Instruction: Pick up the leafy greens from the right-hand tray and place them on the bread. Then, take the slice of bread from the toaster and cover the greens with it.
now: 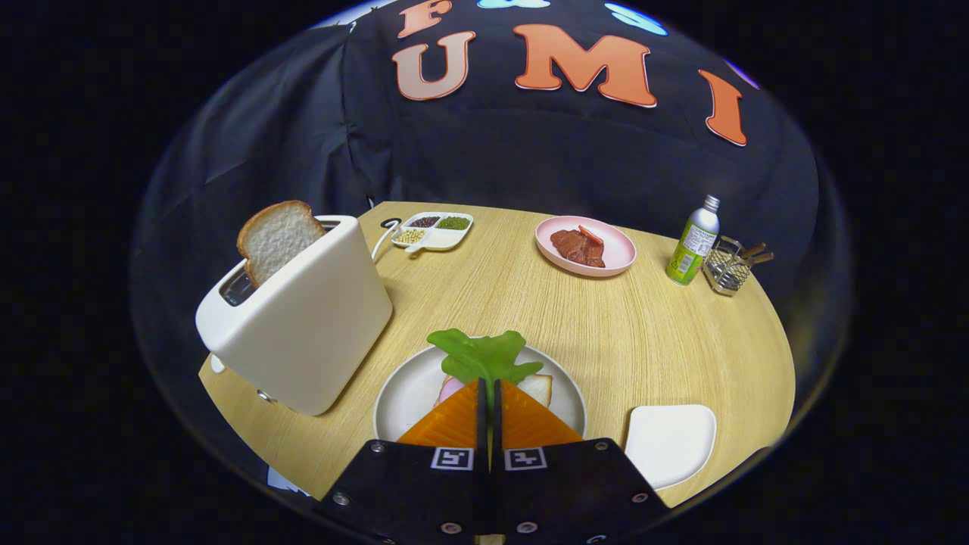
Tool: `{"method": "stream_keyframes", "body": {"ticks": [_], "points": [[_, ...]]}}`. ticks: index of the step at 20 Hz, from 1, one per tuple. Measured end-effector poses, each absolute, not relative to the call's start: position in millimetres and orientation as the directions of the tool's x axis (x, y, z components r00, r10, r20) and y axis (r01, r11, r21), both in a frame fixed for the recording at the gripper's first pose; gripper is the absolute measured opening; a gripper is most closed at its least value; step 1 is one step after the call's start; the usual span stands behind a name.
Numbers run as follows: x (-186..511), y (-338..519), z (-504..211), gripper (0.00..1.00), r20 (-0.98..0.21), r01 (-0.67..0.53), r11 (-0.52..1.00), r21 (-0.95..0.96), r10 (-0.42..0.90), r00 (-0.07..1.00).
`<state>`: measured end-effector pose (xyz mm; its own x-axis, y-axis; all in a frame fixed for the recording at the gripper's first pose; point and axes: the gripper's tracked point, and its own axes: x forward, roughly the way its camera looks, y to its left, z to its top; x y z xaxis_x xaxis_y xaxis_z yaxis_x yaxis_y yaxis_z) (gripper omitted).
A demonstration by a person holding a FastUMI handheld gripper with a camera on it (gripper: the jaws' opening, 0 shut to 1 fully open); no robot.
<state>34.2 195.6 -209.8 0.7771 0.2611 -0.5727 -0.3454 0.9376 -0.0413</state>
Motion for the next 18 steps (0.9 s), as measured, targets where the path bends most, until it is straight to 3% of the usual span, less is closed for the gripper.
{"method": "stream_keyframes", "body": {"ticks": [7,9,12,14,17,18], "points": [[39,196,-231,0.03,-0.608,-0.316,0.948,-0.042,0.227,0.761],[37,195,-234,0.12,-0.622,-0.325,0.945,-0.049,0.225,0.75],[36,192,-240,0.17,-0.632,-0.315,0.947,-0.065,0.205,0.747],[39,188,-241,0.28,-0.634,-0.298,0.952,-0.067,0.19,0.75],[40,183,-238,0.6,-0.632,-0.273,0.961,-0.054,0.179,0.754],[40,183,-237,0.65,-0.63,-0.265,0.963,-0.047,0.178,0.756]]}}
